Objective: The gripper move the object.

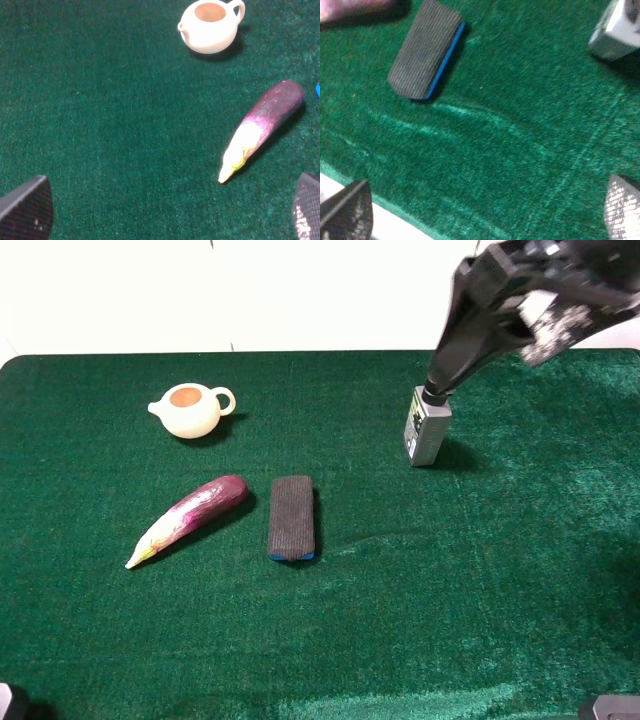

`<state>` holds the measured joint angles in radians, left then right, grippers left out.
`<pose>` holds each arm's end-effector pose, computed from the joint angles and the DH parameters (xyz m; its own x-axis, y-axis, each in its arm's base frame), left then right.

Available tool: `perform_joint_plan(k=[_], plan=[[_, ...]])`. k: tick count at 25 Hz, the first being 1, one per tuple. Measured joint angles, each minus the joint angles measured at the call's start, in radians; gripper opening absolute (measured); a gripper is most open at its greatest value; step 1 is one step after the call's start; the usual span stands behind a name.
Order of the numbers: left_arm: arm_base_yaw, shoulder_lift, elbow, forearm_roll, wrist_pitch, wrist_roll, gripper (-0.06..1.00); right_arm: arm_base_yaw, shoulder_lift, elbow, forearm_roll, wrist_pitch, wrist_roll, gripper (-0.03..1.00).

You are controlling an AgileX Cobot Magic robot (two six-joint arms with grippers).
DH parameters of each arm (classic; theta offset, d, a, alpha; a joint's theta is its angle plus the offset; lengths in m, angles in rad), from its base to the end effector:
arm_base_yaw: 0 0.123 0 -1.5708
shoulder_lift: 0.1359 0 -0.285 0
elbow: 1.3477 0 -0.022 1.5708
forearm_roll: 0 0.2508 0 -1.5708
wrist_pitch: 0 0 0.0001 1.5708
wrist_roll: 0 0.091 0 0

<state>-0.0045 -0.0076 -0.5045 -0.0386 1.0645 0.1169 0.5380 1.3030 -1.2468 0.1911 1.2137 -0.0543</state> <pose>-0.0067 -0.0030 0.2782 -0.4428 0.1000 -0.8911 0.0784 0.9943 0.0726 0.2036 0.1404 0.3526 -0.8003 -0.4624 -0.3818 -0.5524 0.8162 0.1694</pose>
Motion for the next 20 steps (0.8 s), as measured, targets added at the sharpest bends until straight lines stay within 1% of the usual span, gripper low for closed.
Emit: perform_joint_plan(k=[4, 17, 20], plan=[[0.000, 0.000, 0.000, 0.000, 0.000, 0.000, 0.97, -0.026, -0.068, 0.000, -0.010, 0.001, -0.001, 0.69], [0.000, 0.000, 0.000, 0.000, 0.000, -0.001, 0.97, -0.030, -0.345, 0.000, -0.077, 0.004, -0.002, 0.69], [0.000, 0.000, 0.000, 0.000, 0.000, -0.001, 0.97, -0.072, -0.404, 0.005, -0.079, 0.005, -0.004, 0.69]])
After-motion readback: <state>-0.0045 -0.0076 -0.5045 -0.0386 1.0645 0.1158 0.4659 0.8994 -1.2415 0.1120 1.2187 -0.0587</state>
